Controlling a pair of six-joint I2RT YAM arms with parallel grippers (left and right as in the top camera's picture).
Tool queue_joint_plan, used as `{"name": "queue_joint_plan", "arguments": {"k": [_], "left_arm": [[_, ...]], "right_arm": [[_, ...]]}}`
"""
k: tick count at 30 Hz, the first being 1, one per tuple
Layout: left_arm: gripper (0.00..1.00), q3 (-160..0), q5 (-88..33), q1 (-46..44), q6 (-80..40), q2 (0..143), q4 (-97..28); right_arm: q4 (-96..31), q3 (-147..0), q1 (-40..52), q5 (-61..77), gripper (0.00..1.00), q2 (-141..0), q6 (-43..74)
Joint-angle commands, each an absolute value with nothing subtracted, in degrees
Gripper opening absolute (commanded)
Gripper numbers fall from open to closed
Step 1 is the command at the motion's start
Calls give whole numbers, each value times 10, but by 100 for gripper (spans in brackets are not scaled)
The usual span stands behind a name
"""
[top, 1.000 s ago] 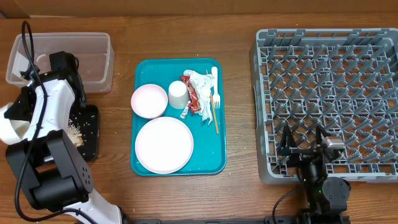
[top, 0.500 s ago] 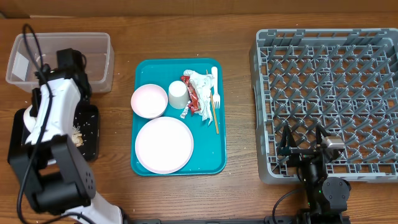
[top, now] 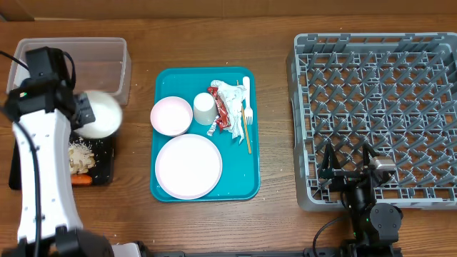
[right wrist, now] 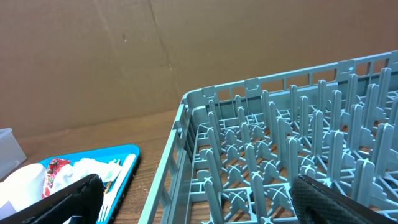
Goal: Sort waste into correct bins and load items into the dishwasher rack
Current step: 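Carry the emptied white bowl back and set it on the teal tray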
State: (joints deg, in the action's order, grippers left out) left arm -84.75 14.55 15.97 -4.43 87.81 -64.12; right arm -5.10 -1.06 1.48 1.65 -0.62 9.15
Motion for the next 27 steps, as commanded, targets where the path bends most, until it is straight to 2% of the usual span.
{"name": "queue_joint_plan", "arguments": {"k": [1,4,7,18,27], "left_arm": [[4,-879,-115,158,-33,826,-621],[4,-878,-277,157,-19,825,-550],[4,-878,-311,154,-96,845,-493],[4,-878,-302,75,-119,988,-361],[4,-878,-158,24,-121,1045,-329]], "right_arm": [[-47,-5,13,15,100,-2,90],[-47,-5,13,15,100,-2,90],[-47,-5,13,15,100,-2,90],[-47,-5,13,15,100,-2,90],[-47,-5,13,15,100,-2,89]]}}
